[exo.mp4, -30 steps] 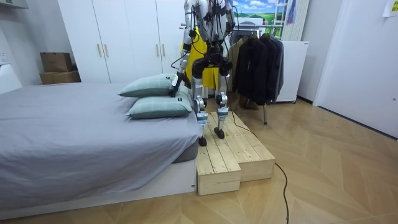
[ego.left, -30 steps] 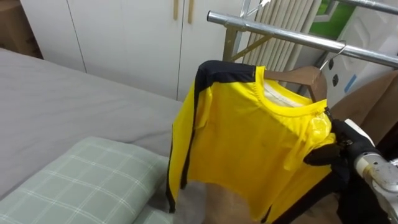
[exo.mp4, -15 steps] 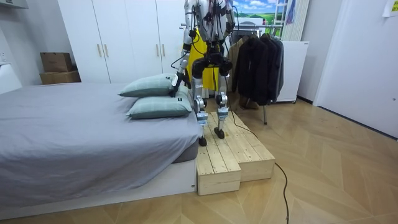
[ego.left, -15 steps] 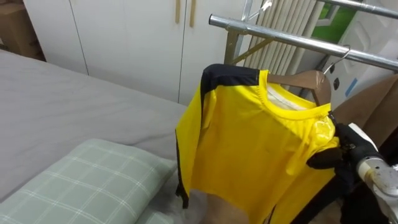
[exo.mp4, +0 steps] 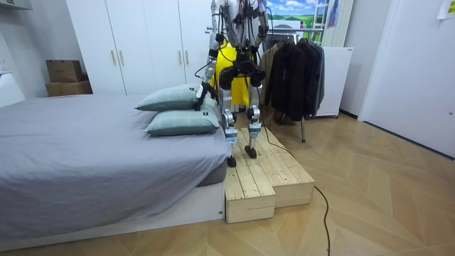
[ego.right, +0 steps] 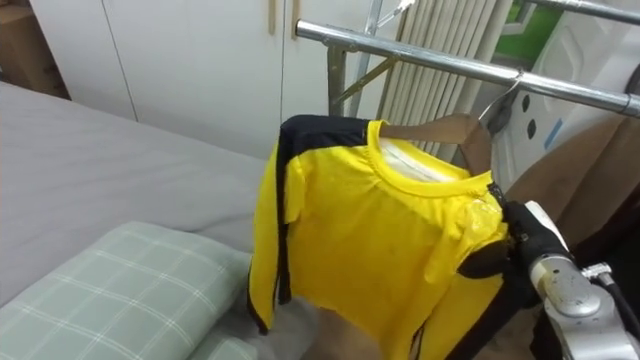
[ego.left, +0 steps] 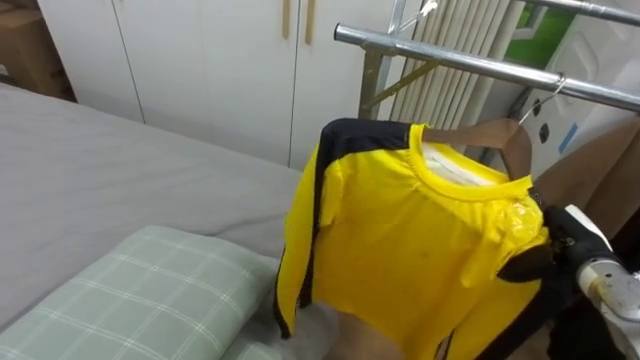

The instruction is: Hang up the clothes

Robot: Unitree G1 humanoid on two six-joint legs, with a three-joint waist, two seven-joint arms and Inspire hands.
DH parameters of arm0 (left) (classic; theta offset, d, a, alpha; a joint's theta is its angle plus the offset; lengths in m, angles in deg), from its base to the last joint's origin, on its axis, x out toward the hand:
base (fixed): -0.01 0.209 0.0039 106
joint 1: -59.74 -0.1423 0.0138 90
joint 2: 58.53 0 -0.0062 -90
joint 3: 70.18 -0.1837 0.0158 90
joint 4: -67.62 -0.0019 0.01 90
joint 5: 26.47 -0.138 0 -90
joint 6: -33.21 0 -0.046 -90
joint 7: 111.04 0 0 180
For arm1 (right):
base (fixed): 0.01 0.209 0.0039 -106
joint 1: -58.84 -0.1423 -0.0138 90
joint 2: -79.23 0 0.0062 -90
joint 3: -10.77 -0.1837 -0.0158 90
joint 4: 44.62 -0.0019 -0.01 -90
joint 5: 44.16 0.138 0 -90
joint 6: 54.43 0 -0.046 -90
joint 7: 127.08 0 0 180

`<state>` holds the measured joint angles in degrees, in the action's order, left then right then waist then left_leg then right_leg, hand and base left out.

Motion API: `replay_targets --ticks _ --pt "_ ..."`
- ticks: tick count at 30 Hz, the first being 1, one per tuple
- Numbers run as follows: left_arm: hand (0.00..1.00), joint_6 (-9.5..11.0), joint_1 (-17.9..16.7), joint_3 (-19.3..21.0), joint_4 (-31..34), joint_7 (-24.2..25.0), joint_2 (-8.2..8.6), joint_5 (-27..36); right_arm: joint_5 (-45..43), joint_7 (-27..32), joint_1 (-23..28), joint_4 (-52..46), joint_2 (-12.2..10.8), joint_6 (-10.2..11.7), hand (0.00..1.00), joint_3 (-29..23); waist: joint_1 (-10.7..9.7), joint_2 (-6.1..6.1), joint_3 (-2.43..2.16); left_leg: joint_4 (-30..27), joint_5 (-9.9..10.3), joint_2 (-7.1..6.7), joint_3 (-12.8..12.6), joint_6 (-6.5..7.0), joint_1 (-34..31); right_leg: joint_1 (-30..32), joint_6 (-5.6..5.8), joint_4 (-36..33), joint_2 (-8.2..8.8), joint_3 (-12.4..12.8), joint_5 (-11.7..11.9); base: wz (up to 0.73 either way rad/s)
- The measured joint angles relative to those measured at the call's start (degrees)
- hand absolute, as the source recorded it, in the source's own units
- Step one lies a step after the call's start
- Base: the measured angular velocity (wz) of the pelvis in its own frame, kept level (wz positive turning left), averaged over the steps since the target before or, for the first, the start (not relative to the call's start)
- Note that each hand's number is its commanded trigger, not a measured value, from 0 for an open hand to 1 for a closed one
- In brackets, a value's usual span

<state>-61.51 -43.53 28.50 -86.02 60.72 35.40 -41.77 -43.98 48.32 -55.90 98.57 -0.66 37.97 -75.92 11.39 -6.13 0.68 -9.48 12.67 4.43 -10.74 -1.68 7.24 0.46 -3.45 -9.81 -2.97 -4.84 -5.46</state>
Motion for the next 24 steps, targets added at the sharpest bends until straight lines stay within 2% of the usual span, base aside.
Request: replay_targets --ticks 24 --pt "0.0 -0.04 0.26 0.0 -0.68 0.06 -0.04 0.06 1.3 0.77 -0.13 1.13 0.01 -0.01 0.0 -0.36 -0.29 -0.25 -0.11 0.1 0.0 0.03 -0.19 0.0 -0.22 0.32 0.02 0.0 -0.11 0.14 -0.02 0.0"
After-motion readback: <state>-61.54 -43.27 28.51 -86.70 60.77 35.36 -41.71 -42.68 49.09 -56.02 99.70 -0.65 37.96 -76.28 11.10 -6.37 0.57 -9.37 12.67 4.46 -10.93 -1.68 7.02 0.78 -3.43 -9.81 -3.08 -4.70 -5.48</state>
